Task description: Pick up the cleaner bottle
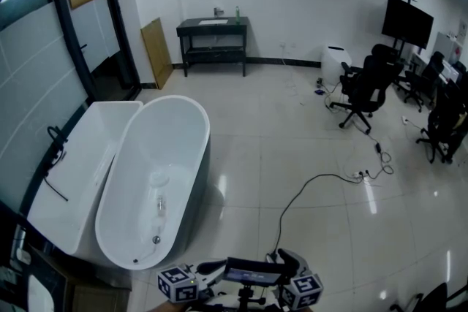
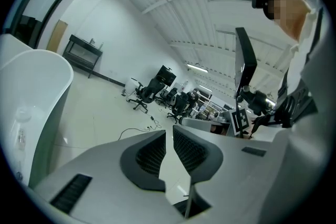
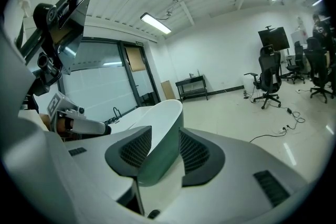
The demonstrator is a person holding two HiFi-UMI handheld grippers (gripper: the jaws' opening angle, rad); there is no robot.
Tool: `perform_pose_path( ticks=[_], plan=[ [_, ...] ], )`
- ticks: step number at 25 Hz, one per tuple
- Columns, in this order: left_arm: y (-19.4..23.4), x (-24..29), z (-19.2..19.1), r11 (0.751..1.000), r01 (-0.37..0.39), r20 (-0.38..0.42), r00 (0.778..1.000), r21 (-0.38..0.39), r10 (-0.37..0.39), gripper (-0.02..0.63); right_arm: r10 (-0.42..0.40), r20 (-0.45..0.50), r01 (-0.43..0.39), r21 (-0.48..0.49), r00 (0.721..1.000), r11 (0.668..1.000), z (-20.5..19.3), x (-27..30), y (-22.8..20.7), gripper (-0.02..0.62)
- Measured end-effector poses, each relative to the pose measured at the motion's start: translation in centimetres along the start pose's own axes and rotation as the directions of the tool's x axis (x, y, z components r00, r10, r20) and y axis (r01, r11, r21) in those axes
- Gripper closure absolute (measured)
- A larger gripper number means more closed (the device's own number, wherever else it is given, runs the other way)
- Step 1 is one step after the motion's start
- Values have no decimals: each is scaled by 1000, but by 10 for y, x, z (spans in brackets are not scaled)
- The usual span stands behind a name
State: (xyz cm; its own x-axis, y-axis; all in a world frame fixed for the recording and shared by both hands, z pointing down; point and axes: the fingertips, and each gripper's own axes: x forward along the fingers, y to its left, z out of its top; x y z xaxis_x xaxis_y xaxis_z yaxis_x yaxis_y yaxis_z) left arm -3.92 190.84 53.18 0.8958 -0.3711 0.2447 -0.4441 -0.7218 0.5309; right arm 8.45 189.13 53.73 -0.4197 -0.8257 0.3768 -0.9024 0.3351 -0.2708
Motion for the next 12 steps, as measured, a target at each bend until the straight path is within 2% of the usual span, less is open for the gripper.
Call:
perform_pose_path(
  ticks=[7, 12],
  plan=[
    [7, 3, -5, 998, -47, 17, 999, -47, 47, 565, 51, -21, -50, 28, 999, 998, -15, 8, -10, 430],
    [27, 0, 12, 991, -87, 74, 993, -103, 95, 565, 70, -39, -69, 43, 997, 997, -12, 21, -14, 430]
  ],
)
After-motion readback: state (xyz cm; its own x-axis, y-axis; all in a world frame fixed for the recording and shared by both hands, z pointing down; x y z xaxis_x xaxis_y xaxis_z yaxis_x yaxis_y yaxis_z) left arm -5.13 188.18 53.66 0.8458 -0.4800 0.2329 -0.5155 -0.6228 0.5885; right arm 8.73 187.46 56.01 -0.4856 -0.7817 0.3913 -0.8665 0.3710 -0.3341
